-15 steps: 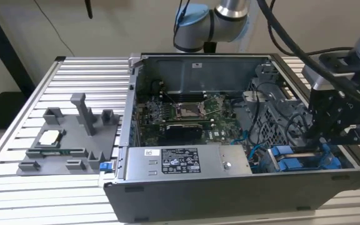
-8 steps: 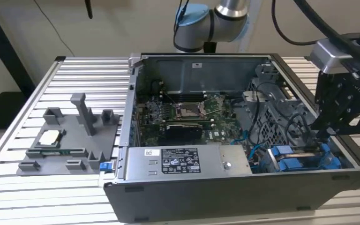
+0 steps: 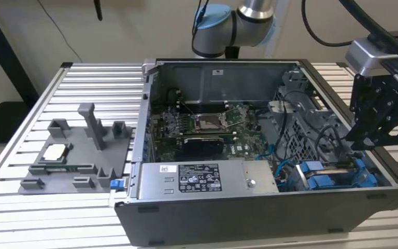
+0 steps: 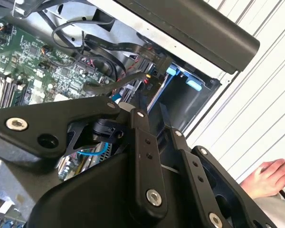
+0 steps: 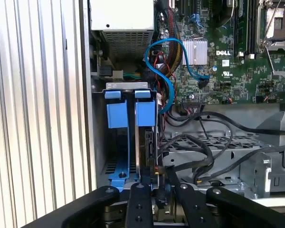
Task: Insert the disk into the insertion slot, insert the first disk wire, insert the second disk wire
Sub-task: 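Insert the first disk wire, then insert the second disk wire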
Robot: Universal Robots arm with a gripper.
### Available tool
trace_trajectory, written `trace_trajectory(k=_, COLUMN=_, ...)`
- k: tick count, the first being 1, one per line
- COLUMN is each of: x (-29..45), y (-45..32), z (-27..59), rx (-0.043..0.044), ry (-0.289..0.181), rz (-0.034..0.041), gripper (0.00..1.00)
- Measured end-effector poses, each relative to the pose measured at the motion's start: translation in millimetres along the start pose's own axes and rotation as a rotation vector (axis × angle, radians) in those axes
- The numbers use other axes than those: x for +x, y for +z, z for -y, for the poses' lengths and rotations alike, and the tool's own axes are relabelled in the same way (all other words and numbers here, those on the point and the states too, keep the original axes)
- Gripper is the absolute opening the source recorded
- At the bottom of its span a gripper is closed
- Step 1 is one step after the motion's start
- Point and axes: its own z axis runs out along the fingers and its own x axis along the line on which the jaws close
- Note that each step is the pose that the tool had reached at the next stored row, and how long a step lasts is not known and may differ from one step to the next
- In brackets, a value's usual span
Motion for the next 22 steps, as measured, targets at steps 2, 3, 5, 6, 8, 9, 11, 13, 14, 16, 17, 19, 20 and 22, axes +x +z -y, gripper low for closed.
trace_trajectory(k=2, x=-0.4, y=-0.1, z=0.6, rx=-0.0002, ry=0.0, rz=-0.0003, gripper=0.27)
trace_trajectory(k=3, x=-1.1, y=-0.1, z=1.3, rx=-0.0011, ry=0.0, rz=-0.0012, gripper=0.27)
trace_trajectory(k=5, x=-3.0, y=0.3, z=4.0, rx=-0.0041, ry=0.0, rz=-0.0033, gripper=0.27)
trace_trajectory(k=6, x=-4.0, y=0.4, z=5.6, rx=-0.0057, ry=0.0, rz=-0.0046, gripper=0.27)
trace_trajectory(k=8, x=-6.0, y=0.6, z=8.9, rx=-0.0092, ry=0.0, rz=-0.0067, gripper=0.27)
trace_trajectory(k=9, x=-7.1, y=0.8, z=10.6, rx=-0.011, ry=0.0, rz=-0.0078, gripper=0.27)
trace_trajectory(k=11, x=-9.3, y=1.1, z=14.6, rx=-0.0141, ry=0.001, rz=-0.0098, gripper=0.27)
trace_trajectory(k=13, x=-10.9, y=1.3, z=20.2, rx=-0.0176, ry=0.001, rz=-0.0111, gripper=0.27)
trace_trajectory(k=14, x=-11.4, y=1.4, z=24.2, rx=-0.0202, ry=0.001, rz=-0.0116, gripper=0.27)
trace_trajectory(k=16, x=-11.8, y=1.8, z=32.6, rx=-0.0274, ry=0.001, rz=-0.0134, gripper=0.27)
trace_trajectory(k=17, x=-11.9, y=2.0, z=36.1, rx=-0.0313, ry=0.001, rz=-0.0142, gripper=0.27)
trace_trajectory(k=19, x=-11.7, y=2.2, z=40.3, rx=-0.0379, ry=0.002, rz=-0.0149, gripper=0.27)
trace_trajectory(k=20, x=-10.9, y=2.4, z=41.5, rx=-0.0402, ry=0.002, rz=-0.015, gripper=0.27)
trace_trajectory(k=22, x=-8.6, y=3.1, z=42.7, rx=-0.0418, ry=0.004, rz=-0.0151, gripper=0.27)
